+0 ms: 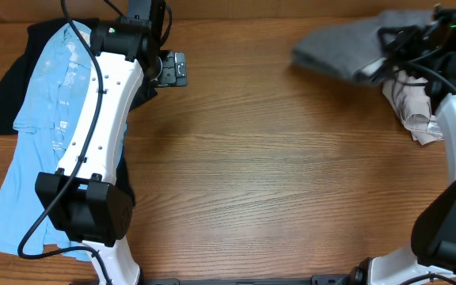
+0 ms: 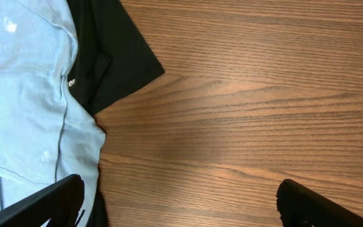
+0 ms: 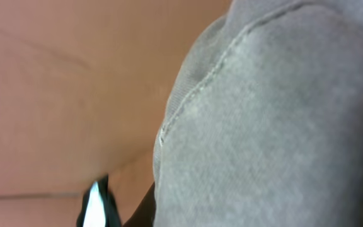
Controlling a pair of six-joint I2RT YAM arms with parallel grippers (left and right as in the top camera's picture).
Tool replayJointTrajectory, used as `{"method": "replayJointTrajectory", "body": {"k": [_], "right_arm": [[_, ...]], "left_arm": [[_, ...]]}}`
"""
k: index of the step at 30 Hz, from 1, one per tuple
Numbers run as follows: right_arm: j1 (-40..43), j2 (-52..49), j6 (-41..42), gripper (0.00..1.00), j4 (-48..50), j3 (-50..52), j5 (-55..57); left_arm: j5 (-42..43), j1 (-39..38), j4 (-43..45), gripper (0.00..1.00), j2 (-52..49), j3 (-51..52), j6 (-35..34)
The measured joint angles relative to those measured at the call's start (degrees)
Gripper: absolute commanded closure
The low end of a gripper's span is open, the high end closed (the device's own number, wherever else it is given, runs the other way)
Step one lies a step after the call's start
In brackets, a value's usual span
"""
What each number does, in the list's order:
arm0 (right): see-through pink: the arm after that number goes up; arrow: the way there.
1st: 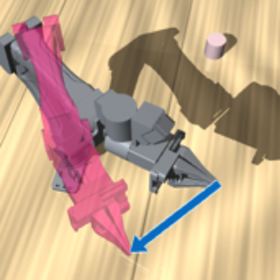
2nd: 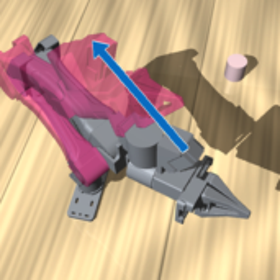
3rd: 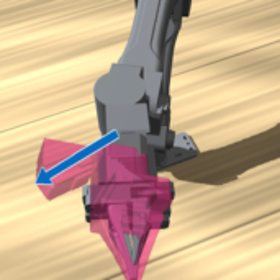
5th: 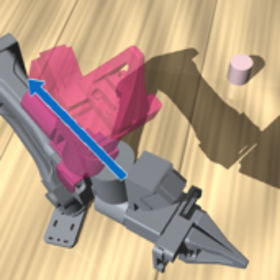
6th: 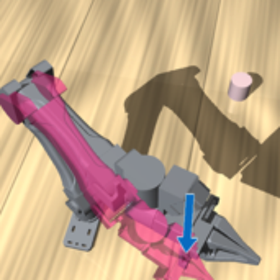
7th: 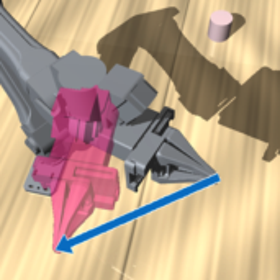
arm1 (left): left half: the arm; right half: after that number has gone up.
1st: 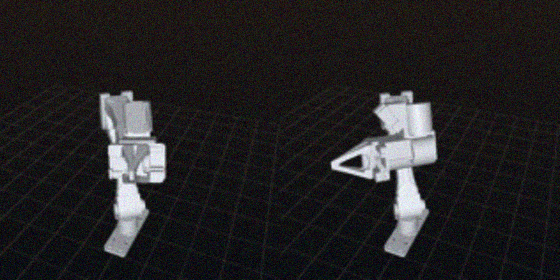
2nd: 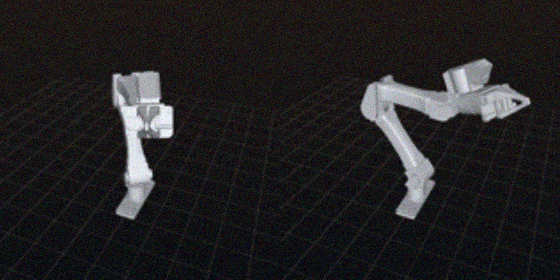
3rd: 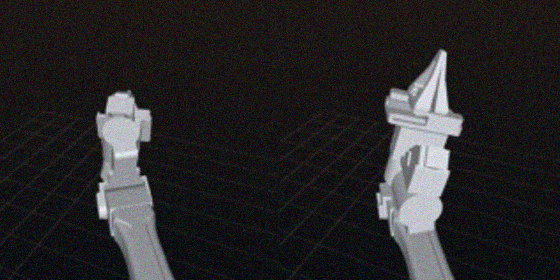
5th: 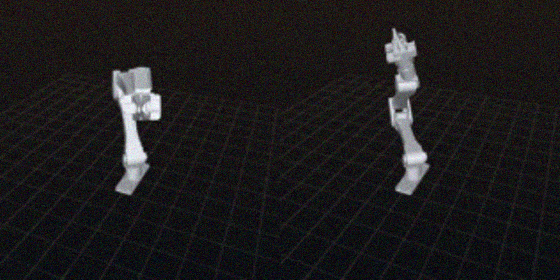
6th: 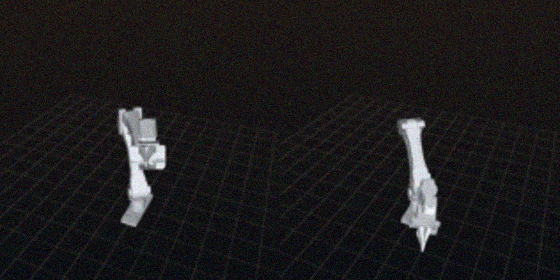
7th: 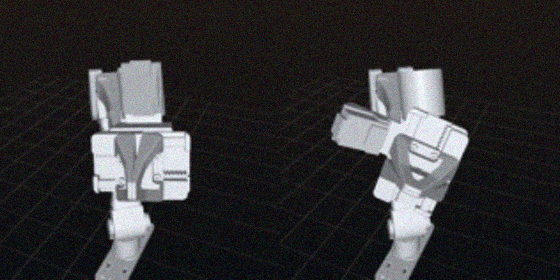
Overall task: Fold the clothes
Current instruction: 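Carry the folded shorts right and place them on the beige stack, then press and straighten the shorts on the stack with the right gripper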
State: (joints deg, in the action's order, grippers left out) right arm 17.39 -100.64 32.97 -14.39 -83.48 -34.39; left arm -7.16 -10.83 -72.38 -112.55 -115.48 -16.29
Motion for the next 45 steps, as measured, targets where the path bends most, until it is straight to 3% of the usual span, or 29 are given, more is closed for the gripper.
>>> {"method": "replayJointTrajectory", "body": {"k": [6,18,38,45], "right_arm": [[4.7,0.4,0.0,0.96,5.3,-0.2,0.4],[15.5,0.4,0.0,0.96,6.7,-0.2,5.6],[19.8,-7.5,-0.9,0.96,14.0,-0.3,9.0],[20.1,-7.5,-4.4,0.96,7.6,-0.4,10.9]], "left_arm": [[0.0,0.0,0.2,0.0,0.0,0.3,0.0],[-1.5,0.0,0.4,0.0,0.0,0.7,0.0],[-1.5,0.0,1.9,0.0,0.0,0.7,0.0],[-1.5,0.0,3.0,0.0,0.0,0.7,-0.1]]}}
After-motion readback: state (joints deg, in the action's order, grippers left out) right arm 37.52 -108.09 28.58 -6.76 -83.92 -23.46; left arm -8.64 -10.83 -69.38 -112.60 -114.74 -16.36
